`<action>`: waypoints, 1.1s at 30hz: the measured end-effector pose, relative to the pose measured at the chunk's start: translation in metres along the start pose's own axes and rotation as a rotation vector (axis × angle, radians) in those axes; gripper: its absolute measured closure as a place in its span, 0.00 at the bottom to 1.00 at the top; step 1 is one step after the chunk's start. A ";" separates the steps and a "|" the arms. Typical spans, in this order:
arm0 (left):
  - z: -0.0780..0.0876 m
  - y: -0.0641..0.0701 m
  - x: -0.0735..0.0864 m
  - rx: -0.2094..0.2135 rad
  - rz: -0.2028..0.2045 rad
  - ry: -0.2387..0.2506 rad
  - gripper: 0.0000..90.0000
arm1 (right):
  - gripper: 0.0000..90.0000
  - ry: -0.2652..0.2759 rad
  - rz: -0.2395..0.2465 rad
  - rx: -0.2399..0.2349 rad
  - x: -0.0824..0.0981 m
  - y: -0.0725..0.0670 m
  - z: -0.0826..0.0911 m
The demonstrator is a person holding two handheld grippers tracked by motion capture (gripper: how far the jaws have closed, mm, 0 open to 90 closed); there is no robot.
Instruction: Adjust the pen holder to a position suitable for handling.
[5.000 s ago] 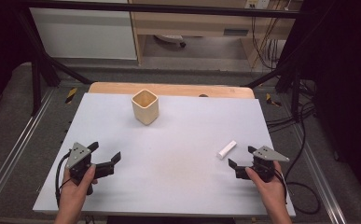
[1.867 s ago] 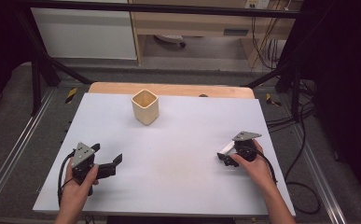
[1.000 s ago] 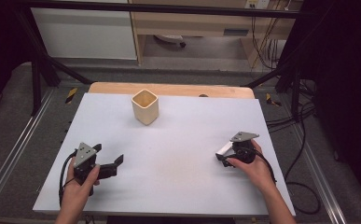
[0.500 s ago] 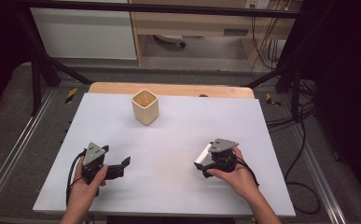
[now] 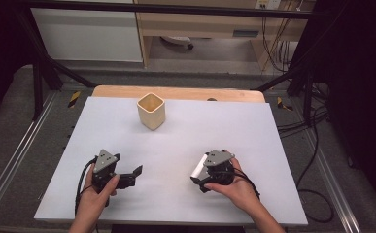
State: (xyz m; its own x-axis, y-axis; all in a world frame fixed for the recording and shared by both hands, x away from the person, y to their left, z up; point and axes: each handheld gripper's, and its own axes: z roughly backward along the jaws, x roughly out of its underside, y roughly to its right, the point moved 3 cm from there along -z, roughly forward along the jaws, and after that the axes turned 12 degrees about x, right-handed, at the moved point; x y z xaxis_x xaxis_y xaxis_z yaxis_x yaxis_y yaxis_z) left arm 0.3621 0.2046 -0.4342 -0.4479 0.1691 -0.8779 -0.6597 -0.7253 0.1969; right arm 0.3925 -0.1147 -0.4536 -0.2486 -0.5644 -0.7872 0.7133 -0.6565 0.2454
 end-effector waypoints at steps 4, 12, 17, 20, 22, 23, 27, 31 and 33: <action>-0.002 0.005 0.001 0.030 0.025 0.001 0.07 | 0.04 0.029 0.007 -0.001 -0.013 -0.011 0.000; -0.015 0.022 0.000 0.099 0.046 -0.007 0.08 | 0.04 0.073 0.071 -0.007 -0.025 -0.039 -0.002; -0.020 0.033 0.000 0.137 0.055 -0.011 0.08 | 0.04 0.093 0.105 -0.005 -0.028 -0.049 0.001; -0.022 0.037 0.000 0.158 0.063 -0.010 0.08 | 0.04 0.108 0.116 -0.010 -0.030 -0.055 0.002; -0.025 0.041 0.000 0.167 0.064 -0.011 0.08 | 0.04 0.113 0.127 -0.011 -0.031 -0.059 0.002; -0.026 0.041 0.000 0.169 0.062 -0.014 0.08 | 0.04 0.115 0.126 -0.015 -0.032 -0.061 0.002; -0.030 0.045 0.002 0.186 0.069 -0.023 0.08 | 0.04 0.116 0.146 -0.025 -0.032 -0.066 0.001; -0.034 0.050 0.002 0.209 0.076 -0.029 0.08 | 0.04 0.107 0.171 -0.033 -0.030 -0.072 -0.003; -0.035 0.052 0.003 0.211 0.075 -0.032 0.08 | 0.04 0.110 0.177 -0.033 -0.031 -0.074 -0.004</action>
State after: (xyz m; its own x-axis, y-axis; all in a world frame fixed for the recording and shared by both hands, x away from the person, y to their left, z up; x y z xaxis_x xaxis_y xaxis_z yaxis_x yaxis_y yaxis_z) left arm 0.3477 0.1446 -0.4415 -0.5174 0.1434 -0.8436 -0.7336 -0.5819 0.3510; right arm 0.3494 -0.0466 -0.4494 -0.0459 -0.6102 -0.7909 0.7612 -0.5341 0.3679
